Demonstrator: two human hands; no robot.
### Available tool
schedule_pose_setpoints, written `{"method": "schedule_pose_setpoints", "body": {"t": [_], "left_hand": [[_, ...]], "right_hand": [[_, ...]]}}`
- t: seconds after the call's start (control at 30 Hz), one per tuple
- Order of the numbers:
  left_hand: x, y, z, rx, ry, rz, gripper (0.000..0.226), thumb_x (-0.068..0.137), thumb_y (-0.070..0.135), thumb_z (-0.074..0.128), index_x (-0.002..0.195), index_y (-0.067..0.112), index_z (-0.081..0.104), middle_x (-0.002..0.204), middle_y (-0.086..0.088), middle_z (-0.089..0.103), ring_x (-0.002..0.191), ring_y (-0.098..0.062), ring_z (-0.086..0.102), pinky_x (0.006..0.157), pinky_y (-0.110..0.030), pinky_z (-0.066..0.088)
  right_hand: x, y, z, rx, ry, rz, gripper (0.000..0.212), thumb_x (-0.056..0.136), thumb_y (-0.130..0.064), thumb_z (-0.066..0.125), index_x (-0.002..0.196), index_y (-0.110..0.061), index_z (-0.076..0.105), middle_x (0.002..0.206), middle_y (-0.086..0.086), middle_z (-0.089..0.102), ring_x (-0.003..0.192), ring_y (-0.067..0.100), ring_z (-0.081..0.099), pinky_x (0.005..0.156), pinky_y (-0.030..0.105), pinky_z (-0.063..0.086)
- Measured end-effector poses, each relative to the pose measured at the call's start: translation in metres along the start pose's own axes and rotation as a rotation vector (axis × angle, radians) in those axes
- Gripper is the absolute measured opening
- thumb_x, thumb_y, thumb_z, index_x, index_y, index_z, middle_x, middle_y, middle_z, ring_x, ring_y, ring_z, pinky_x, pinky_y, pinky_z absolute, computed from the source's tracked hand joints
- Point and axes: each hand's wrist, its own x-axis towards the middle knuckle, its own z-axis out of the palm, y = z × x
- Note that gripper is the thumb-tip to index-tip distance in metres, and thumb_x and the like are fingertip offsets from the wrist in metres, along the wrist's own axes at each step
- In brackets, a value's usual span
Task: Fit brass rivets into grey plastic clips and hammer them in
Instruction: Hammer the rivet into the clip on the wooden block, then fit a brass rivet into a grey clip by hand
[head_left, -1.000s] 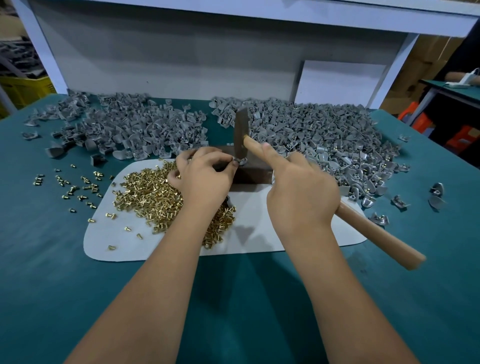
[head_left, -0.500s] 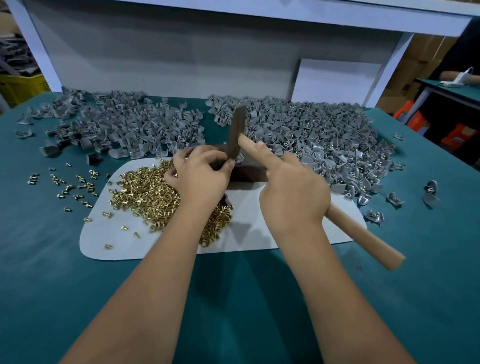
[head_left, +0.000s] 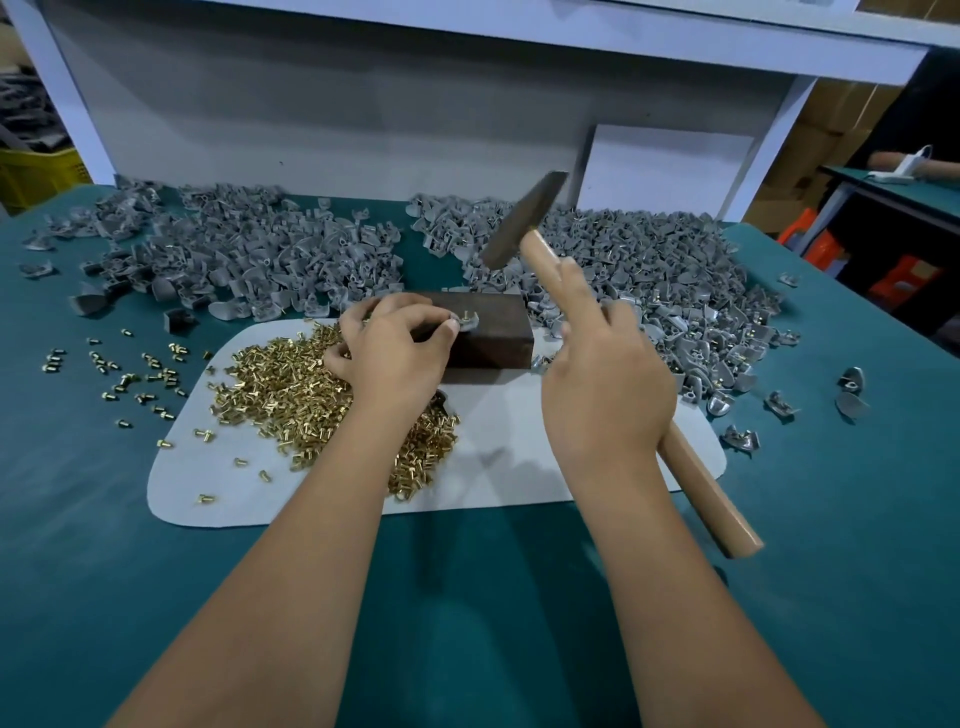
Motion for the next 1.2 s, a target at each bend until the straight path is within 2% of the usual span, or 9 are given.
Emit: {"method": "schedule_pose_setpoints", "body": {"t": [0.17, 0.27, 0.57, 0.67, 0.73, 0.8, 0.9, 1.07, 1.2], "left_hand": [[0.001, -0.001, 0.0, -0.009, -0.022, -0.026, 0.012, 0.09, 0.042, 0.063, 0.078, 0.042, 0.065, 0.111, 0.032, 0.049, 0.134, -0.011, 0.02, 0.101, -0.042, 0.01], [0.001, 0.0, -0.001, -0.018, -0.03, -0.03, 0.013, 0.09, 0.043, 0.062, 0.078, 0.042, 0.065, 0.11, 0.033, 0.047, 0.134, -0.011, 0.02, 0.101, -0.042, 0.01], [0.0, 0.001, -0.002, -0.02, -0.037, -0.037, 0.013, 0.09, 0.045, 0.062, 0.077, 0.042, 0.065, 0.108, 0.033, 0.045, 0.134, -0.011, 0.02, 0.101, -0.042, 0.011], [0.0, 0.001, -0.003, -0.015, -0.04, -0.029, 0.014, 0.09, 0.045, 0.063, 0.076, 0.043, 0.064, 0.109, 0.033, 0.045, 0.135, -0.013, 0.02, 0.102, -0.043, 0.01], [0.0, 0.001, -0.002, -0.001, -0.046, -0.023, 0.012, 0.09, 0.044, 0.062, 0.078, 0.043, 0.064, 0.113, 0.032, 0.045, 0.136, -0.014, 0.019, 0.103, -0.044, 0.01], [-0.001, 0.001, -0.003, 0.013, -0.046, -0.016, 0.011, 0.09, 0.044, 0.062, 0.08, 0.044, 0.064, 0.121, 0.029, 0.049, 0.136, -0.015, 0.02, 0.103, -0.045, 0.012], [-0.002, 0.002, -0.003, 0.021, -0.032, 0.003, 0.01, 0.09, 0.043, 0.063, 0.081, 0.045, 0.063, 0.126, 0.025, 0.053, 0.134, -0.017, 0.021, 0.103, -0.045, 0.014], [-0.002, 0.003, -0.005, 0.021, -0.023, 0.013, 0.007, 0.091, 0.04, 0.062, 0.087, 0.043, 0.066, 0.126, 0.021, 0.055, 0.135, -0.016, 0.02, 0.103, -0.043, 0.012], [0.0, 0.001, -0.004, 0.026, -0.039, 0.023, 0.01, 0.092, 0.039, 0.062, 0.095, 0.037, 0.072, 0.129, 0.017, 0.056, 0.137, -0.019, 0.02, 0.111, -0.049, 0.015]], "right_hand": [[0.006, 0.023, 0.006, -0.081, -0.149, 0.165, 0.061, 0.09, -0.009, 0.056, 0.142, -0.031, 0.034, 0.106, 0.01, 0.045, 0.066, 0.022, 0.038, 0.047, 0.027, 0.013], [0.01, 0.035, 0.01, -0.087, -0.228, 0.261, 0.056, 0.091, -0.008, 0.051, 0.141, -0.029, 0.035, 0.11, 0.012, 0.047, 0.067, 0.025, 0.039, 0.048, 0.028, 0.019], [0.013, 0.056, 0.014, -0.114, -0.354, 0.385, 0.02, 0.086, -0.008, 0.049, 0.104, -0.015, 0.056, 0.091, 0.009, 0.058, 0.071, 0.029, 0.044, 0.048, 0.026, 0.022], [0.012, 0.051, 0.013, -0.229, -0.303, 0.302, 0.022, 0.089, -0.016, 0.051, 0.107, -0.016, 0.064, 0.101, 0.013, 0.057, 0.093, 0.033, 0.047, 0.072, 0.035, 0.037], [0.012, 0.041, 0.014, -0.19, -0.148, 0.188, 0.023, 0.09, -0.021, 0.055, 0.11, -0.018, 0.067, 0.113, 0.012, 0.054, 0.106, 0.031, 0.042, 0.087, 0.039, 0.032], [0.016, 0.022, 0.017, 0.071, -0.117, 0.064, 0.023, 0.09, -0.025, 0.058, 0.111, -0.022, 0.068, 0.113, 0.004, 0.056, 0.103, 0.022, 0.042, 0.086, 0.034, 0.03], [0.028, -0.01, 0.03, 0.419, -0.266, -0.08, 0.022, 0.093, -0.022, 0.056, 0.111, -0.02, 0.069, 0.106, 0.0, 0.061, 0.102, 0.018, 0.048, 0.083, 0.028, 0.035], [0.051, -0.035, 0.048, 0.381, -0.447, -0.098, 0.013, 0.09, -0.019, 0.06, 0.098, -0.019, 0.071, 0.099, 0.004, 0.067, 0.094, 0.022, 0.059, 0.082, 0.033, 0.049], [0.057, -0.039, 0.051, 0.305, -0.486, -0.082, 0.009, 0.089, -0.016, 0.06, 0.086, -0.021, 0.067, 0.087, 0.004, 0.067, 0.085, 0.024, 0.06, 0.069, 0.027, 0.044]]}}
